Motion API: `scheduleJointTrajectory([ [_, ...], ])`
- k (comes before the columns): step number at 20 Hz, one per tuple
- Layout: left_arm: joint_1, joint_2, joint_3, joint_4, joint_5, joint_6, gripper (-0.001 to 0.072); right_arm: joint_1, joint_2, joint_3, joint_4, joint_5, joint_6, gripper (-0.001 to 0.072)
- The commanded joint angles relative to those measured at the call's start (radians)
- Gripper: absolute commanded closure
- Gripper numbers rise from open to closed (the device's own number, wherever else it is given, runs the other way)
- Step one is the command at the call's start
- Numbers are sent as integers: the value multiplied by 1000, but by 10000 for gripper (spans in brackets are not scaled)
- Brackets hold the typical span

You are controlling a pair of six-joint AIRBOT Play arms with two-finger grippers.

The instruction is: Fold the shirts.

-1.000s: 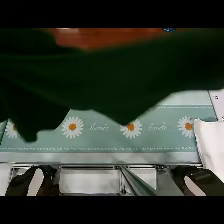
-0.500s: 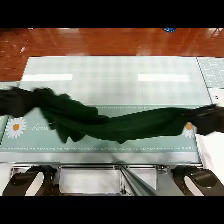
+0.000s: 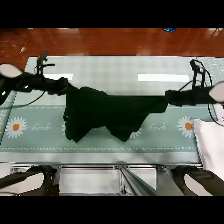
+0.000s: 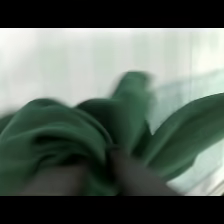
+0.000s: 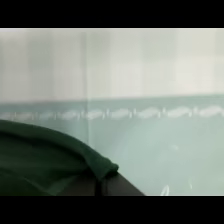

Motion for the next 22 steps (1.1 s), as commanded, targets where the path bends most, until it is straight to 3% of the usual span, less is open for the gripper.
scheduleJointTrajectory([
  [1,-7,-200,182,-6,-74,-47,200,-86,-200,118,168,-94,-64,404],
  [2,6,-220,238,42,-154,-51,200,-114,-240,176,218,-57,-96,296],
  [4,51,-209,292,161,-284,-88,200,-198,-274,294,261,61,-154,299],
  [6,129,-143,259,197,-334,-103,201,-300,-247,351,248,138,-187,303],
  [9,255,37,10,196,-260,-94,201,-449,-140,269,148,198,-218,304],
  [11,320,178,-262,173,-199,-93,201,-500,-33,69,134,200,-232,304],
  [14,370,344,-596,43,-124,-19,201,-504,140,-288,379,105,-346,304],
  [16,371,376,-695,32,-91,-34,201,-504,199,-418,475,97,-404,304],
  [22,233,296,-768,-7,90,-35,201,-504,211,-456,475,97,-414,304],
])
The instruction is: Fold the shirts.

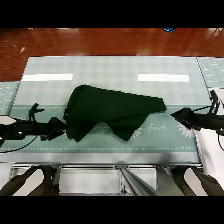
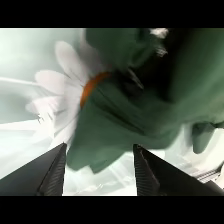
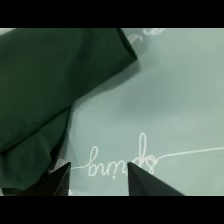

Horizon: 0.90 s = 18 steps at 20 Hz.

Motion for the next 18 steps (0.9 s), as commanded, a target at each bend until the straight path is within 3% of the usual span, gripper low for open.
scheduleJointTrajectory([
  [1,-111,-52,-47,-35,138,-5,201,-3,17,-37,32,-8,-14,304],
  [3,-194,-115,-43,-87,224,-12,206,-3,17,-37,31,-24,-3,304],
  [4,-217,-136,-35,-122,239,-1,316,-3,17,-37,31,-39,5,304],
  [5,-230,-146,-22,-159,237,46,641,-3,16,-37,29,-59,14,304],
  [6,-237,-143,-5,-183,225,84,690,-3,6,-36,30,-87,25,304],
  [18,-233,-143,162,-188,121,100,690,65,-563,234,150,-161,19,304],
])
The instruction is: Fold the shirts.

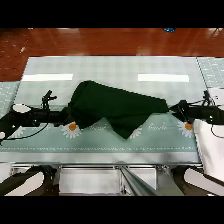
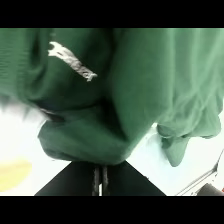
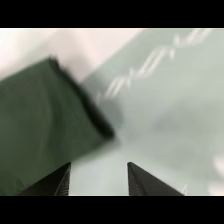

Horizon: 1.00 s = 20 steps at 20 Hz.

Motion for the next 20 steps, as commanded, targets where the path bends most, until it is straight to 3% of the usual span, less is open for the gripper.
scheduleJointTrajectory([
  [1,-2,-1,17,-8,-20,2,690,85,-183,122,31,-4,10,304],
  [3,-2,-1,17,-24,-20,2,690,151,-252,193,31,-8,38,326],
  [6,0,-1,29,-64,-28,3,690,235,-291,305,32,9,20,685],
  [10,77,40,247,-79,-136,6,691,259,-226,544,26,179,13,688],
  [15,245,123,776,-294,-167,-3,691,256,-43,1017,-49,300,89,688],
  [20,385,131,1305,-298,-237,-96,691,256,125,1412,-100,430,117,688],
])
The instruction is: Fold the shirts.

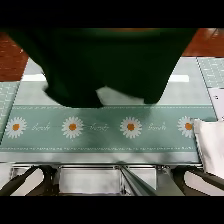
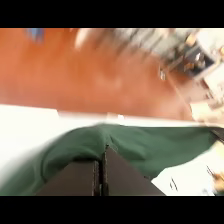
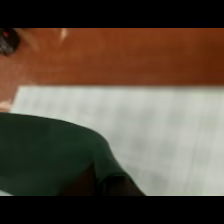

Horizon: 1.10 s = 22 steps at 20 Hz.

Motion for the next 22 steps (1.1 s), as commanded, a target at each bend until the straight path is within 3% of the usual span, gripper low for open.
scheduleJointTrajectory([
  [1,109,16,343,-26,-47,-60,691,2,150,221,-69,92,20,688],
  [5,170,100,492,29,-47,-87,691,2,368,220,-243,127,40,688],
  [8,108,214,494,296,-51,-107,691,2,487,220,-345,169,72,688],
  [11,-122,320,494,651,-78,-121,691,2,553,219,-439,246,106,688],
  [14,-418,374,488,1068,-161,-225,691,2,572,219,-510,282,119,688],
  [16,-582,374,439,1234,-227,-264,691,2,572,180,-515,291,125,688],
  [18,-676,360,334,1291,-250,-274,691,2,572,89,-506,289,129,688],
  [21,-692,285,163,1292,-220,-278,691,2,572,-126,-427,254,131,688],
  [22,-685,247,115,1316,-194,-317,691,2,572,-222,-392,223,116,688],
])
